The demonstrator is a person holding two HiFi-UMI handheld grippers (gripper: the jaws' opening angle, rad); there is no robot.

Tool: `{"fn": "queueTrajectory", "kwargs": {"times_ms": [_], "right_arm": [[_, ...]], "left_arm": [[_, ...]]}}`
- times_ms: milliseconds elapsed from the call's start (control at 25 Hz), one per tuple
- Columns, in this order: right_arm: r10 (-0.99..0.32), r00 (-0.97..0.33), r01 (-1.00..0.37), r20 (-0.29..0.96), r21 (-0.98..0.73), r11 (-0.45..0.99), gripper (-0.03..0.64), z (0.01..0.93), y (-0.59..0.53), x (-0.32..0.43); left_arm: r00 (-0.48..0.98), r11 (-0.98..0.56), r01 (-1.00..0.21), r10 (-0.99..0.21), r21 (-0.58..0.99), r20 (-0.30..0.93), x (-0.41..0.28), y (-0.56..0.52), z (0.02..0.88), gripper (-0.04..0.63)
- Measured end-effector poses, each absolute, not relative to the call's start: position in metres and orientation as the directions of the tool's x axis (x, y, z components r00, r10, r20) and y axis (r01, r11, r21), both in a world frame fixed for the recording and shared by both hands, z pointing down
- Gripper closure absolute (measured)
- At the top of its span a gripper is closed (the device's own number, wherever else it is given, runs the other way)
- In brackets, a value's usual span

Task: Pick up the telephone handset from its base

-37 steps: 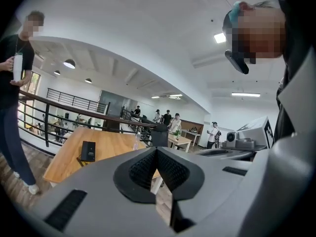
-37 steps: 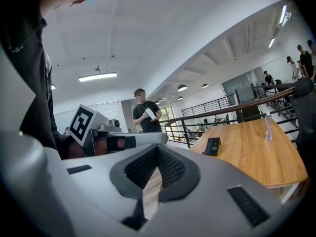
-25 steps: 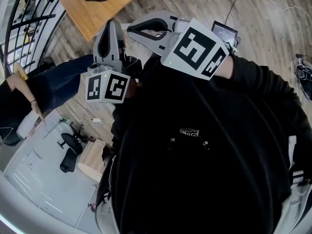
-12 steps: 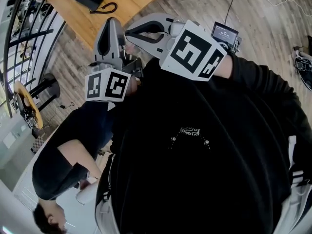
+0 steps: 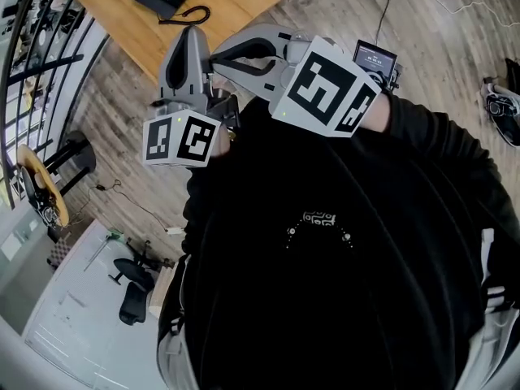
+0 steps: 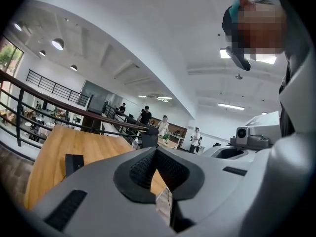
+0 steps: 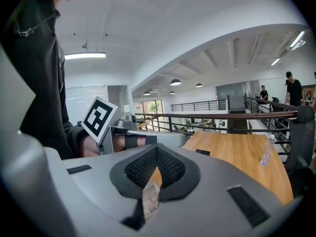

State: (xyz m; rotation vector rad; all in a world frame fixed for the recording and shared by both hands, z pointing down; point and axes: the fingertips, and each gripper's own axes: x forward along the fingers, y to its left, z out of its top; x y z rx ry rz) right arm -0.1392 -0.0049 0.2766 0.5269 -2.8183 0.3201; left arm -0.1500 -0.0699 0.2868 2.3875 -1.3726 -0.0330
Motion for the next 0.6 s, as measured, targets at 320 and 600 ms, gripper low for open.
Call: {"fn": "queueTrajectory", "kwargs": {"times_ms": [320, 600], "right_arm": [[-0.294, -0.904, -0.351, 0.312, -0.144, 0.925, 0.601, 0.282, -0.003, -0.192], [-0.25, -0.906, -0.316, 0.342, -0.153, 0.936, 0.601, 0.294, 0.007, -0.223]], "left_arm": [[0.508, -0.43, -0.825, -0.849, 0.367, 0.146, -0.204, -0.068, 0.293, 0.591], [0.457, -0.376, -0.835, -0.88, 0.402, 0.127, -0.247, -0.053, 0.305, 0.591]]}}
